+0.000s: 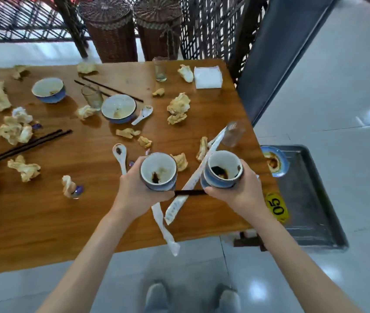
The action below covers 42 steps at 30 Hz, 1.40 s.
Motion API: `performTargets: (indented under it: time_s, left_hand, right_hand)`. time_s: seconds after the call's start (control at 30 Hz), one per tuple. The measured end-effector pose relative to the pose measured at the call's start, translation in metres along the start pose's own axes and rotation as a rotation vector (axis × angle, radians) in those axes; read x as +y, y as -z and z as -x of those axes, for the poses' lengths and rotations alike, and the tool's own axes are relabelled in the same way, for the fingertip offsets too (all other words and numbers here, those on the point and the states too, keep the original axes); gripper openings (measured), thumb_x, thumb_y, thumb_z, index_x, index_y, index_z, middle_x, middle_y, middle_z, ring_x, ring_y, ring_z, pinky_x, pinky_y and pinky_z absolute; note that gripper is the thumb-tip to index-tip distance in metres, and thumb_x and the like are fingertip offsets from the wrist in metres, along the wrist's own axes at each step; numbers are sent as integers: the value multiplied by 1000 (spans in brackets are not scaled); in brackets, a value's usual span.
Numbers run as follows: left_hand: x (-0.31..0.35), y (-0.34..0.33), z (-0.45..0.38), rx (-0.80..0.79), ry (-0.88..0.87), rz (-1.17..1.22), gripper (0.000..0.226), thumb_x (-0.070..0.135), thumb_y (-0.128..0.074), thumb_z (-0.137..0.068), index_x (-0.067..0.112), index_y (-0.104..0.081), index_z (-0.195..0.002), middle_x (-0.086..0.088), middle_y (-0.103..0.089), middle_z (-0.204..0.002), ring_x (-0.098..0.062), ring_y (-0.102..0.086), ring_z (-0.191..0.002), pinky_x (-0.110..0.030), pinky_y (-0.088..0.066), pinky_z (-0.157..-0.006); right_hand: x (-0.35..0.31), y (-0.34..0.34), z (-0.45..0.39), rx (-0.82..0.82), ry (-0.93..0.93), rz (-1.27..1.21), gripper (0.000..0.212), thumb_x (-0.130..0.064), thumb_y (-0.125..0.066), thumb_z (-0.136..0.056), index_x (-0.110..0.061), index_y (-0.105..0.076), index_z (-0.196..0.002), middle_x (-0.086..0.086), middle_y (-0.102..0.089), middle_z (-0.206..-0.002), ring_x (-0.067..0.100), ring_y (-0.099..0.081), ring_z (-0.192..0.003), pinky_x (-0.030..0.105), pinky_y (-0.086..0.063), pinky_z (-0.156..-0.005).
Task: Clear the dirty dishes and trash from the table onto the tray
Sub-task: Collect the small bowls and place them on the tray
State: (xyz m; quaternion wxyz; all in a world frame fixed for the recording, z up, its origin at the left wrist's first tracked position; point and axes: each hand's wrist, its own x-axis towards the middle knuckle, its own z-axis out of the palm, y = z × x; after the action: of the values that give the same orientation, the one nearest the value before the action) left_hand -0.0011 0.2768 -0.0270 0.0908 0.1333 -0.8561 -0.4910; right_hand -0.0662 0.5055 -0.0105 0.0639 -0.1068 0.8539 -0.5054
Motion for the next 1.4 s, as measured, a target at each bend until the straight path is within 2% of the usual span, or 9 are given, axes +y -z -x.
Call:
performTargets:
  time_s: [0.17, 0.37, 0.53, 0.67, 0.8, 0.87, 1.03, 1.17, 1.4]
  left_hand:
    - [25, -50, 3, 23, 1, -11, 75, 29, -90, -45, 39, -51, -109, 29, -59, -96, 12, -52, -95, 3, -37, -69]
    - [68, -126, 10, 98, 64, -4, 74, 31, -90, -44, 39, -52, -108, 33, -58, -93, 15, -50, -93, 3, -37, -67]
    - [105, -187, 4, 113, 58, 13, 76, 34, -89, -43, 33, -54, -110, 27, -59, -97, 13, -52, -93, 2, -37, -67]
    - [127, -231, -10, 75, 53, 45, 74, 35, -90, -43, 41, -52, -107, 30, -59, -100, 7, -54, -96, -8, -42, -77]
    - [146, -267, -28, 39, -11, 35, 75, 30, -92, -44, 50, -48, -101, 38, -55, -101, 13, -52, -95, -6, -40, -77]
    - [154, -285, -38, 21, -21, 39, 75, 30, -92, -45, 50, -47, -102, 36, -55, -102, 10, -52, -95, -17, -43, -81]
    - [161, -324, -56, 6, -36, 40, 76, 30, -91, -45, 37, -51, -109, 28, -58, -98, 10, -53, -93, 1, -38, -72]
    - [163, -355, -59, 22, -4, 53, 76, 27, -92, -44, 32, -53, -110, 25, -59, -96, 11, -53, -93, 3, -38, -70]
    - [143, -426, -49, 110, 72, 32, 76, 36, -91, -43, 39, -49, -107, 38, -55, -97, 15, -52, -92, 4, -37, -68]
  right_hand:
    - [31, 48, -5, -13, -18, -12, 67, -32, -90, -51, -35, -52, -107, -20, -61, -98, -4, -57, -95, 16, -48, -78]
    - [67, 119, -17, -65, -8, -12, 62, -31, -90, -49, -39, -51, -96, -20, -60, -93, -9, -55, -91, 8, -45, -71]
    - [92, 181, -30, -89, 25, -15, 66, -27, -91, -47, -34, -53, -101, -20, -62, -92, -9, -56, -90, 3, -43, -69]
    - [113, 221, -39, -50, 0, -34, 64, -26, -91, -48, -39, -53, -97, -23, -62, -91, -13, -55, -87, -2, -39, -69]
    - [136, 255, -47, 6, -13, -15, 67, -27, -91, -47, -34, -55, -103, -26, -61, -89, -14, -56, -86, -1, -39, -68]
    - [148, 271, -53, 37, -21, 10, 67, -28, -91, -46, -35, -54, -101, -27, -60, -86, -13, -56, -85, 0, -41, -67]
    - [183, 298, -74, 83, -58, -11, 64, -29, -91, -46, -38, -54, -98, -26, -62, -87, -8, -59, -87, 5, -46, -68]
    - [212, 309, -84, 72, -67, 5, 69, -30, -91, -47, -34, -53, -103, -26, -60, -88, -11, -56, -87, 2, -44, -67]
    - [284, 315, -97, -4, -87, -2, 64, -32, -90, -47, -39, -54, -99, -28, -61, -89, -8, -57, -87, 3, -43, -65]
